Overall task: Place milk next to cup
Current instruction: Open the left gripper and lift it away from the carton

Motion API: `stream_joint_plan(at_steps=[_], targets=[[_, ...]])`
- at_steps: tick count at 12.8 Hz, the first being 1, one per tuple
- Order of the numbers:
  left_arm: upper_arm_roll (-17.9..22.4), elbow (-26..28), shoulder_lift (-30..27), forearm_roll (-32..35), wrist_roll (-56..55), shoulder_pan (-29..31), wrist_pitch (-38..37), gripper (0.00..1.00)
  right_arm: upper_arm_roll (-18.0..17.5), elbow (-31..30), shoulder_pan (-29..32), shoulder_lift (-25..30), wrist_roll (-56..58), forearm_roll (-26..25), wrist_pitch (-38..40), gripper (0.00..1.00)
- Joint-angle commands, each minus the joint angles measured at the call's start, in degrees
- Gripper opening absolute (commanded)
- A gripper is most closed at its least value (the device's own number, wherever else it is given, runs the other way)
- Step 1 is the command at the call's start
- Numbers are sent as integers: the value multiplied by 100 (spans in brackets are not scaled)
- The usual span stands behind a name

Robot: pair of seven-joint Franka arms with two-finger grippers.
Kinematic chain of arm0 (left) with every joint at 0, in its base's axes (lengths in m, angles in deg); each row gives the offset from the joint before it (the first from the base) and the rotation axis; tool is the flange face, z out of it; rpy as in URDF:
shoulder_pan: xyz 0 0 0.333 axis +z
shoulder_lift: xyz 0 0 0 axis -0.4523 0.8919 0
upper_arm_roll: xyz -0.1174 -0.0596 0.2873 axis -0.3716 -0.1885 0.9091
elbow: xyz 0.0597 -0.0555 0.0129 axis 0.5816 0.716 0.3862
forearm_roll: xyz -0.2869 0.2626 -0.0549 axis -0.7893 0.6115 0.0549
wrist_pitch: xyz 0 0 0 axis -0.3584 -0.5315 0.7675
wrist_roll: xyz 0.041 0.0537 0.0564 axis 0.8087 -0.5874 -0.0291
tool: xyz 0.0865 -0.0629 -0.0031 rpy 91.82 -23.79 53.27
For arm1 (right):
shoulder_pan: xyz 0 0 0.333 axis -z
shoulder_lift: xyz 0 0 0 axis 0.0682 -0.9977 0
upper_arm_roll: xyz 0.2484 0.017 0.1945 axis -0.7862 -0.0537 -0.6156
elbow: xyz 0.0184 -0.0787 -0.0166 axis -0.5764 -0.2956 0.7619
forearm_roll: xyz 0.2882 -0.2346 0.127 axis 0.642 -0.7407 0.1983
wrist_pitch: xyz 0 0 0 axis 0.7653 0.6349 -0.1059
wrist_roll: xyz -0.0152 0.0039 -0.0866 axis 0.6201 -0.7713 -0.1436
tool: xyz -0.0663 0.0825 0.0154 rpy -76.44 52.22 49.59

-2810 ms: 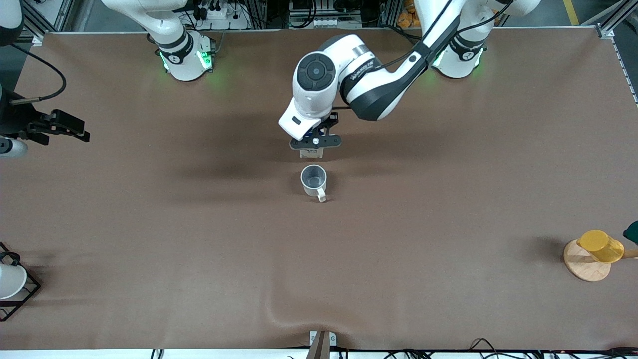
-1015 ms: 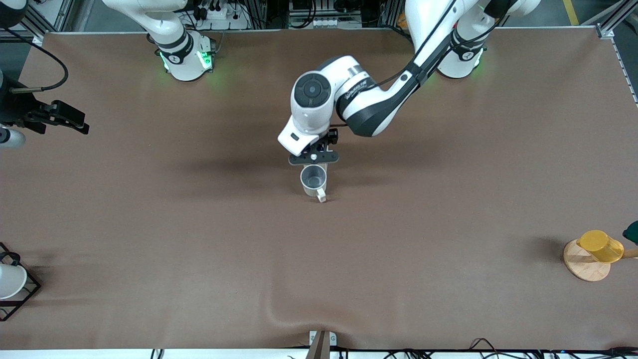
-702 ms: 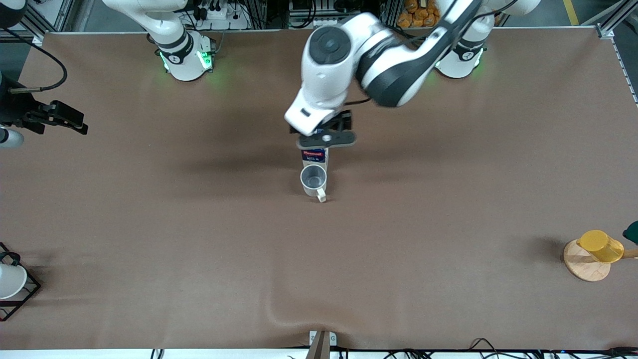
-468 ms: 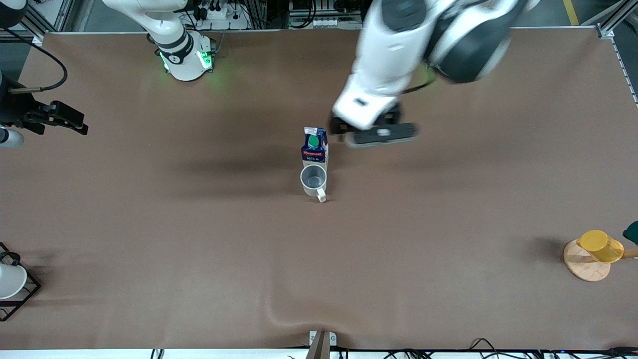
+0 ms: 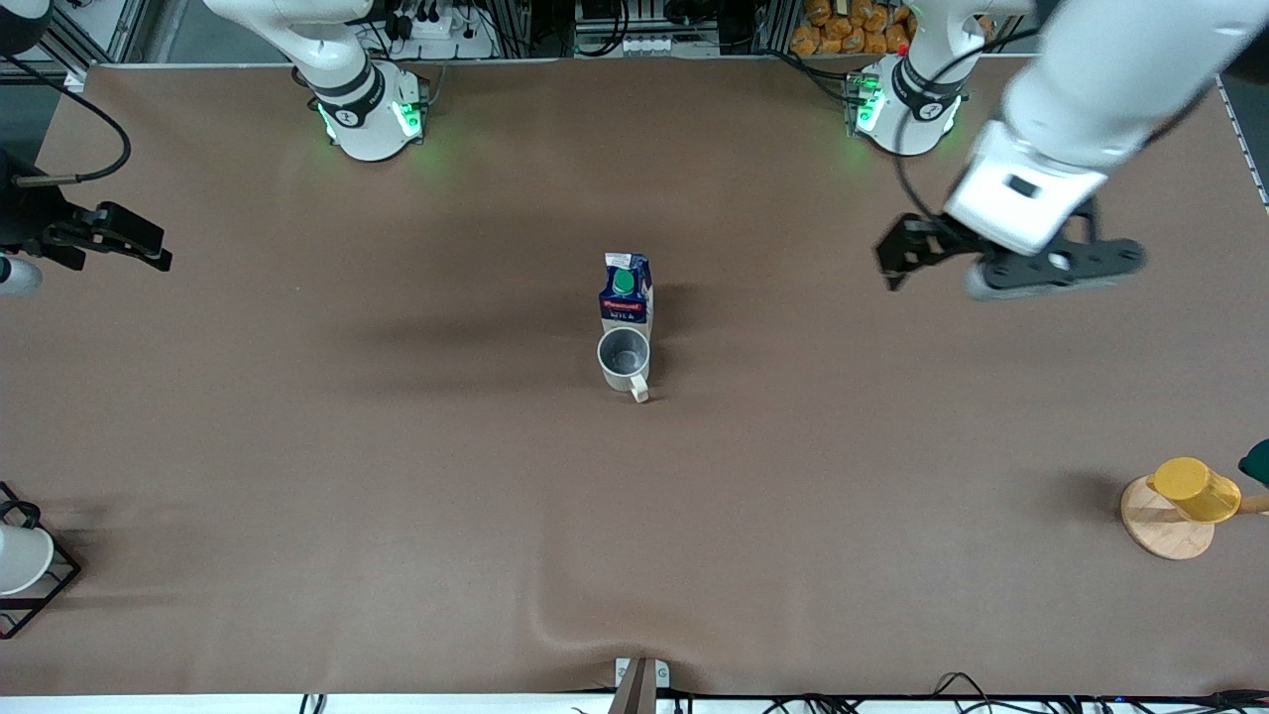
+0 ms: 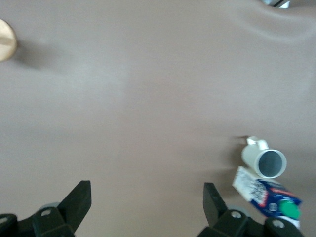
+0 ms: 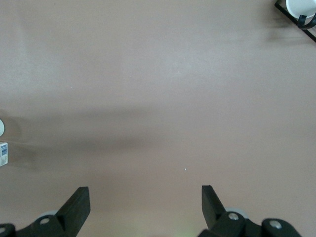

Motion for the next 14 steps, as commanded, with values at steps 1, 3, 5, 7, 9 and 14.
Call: stream_joint_plan(at_steps=[1,3,5,7,9,14], targets=[[-92,207,-211,-293,608,619,-118,100,-98,71,125,20,-1,-71,22,100],[-83,303,-326,-294,820,909,-216,100,-98,80,134,20,-1,-88,14,100],[-83,312,-343,-294,1205,1208,-207,100,-89,124,152,20,-1,-88,13,100],[-65,321,-352,-294,1383,1306,-207,100,-89,124,143,11,-1,-80,13,100],[-65,312,-378,-277,1436,1368,-207,100,-89,124,134,-6,-1,-80,13,100],[-39,338,-370,-259,1497,1377,-285,100,-98,116,108,-6,-1,-71,13,100]])
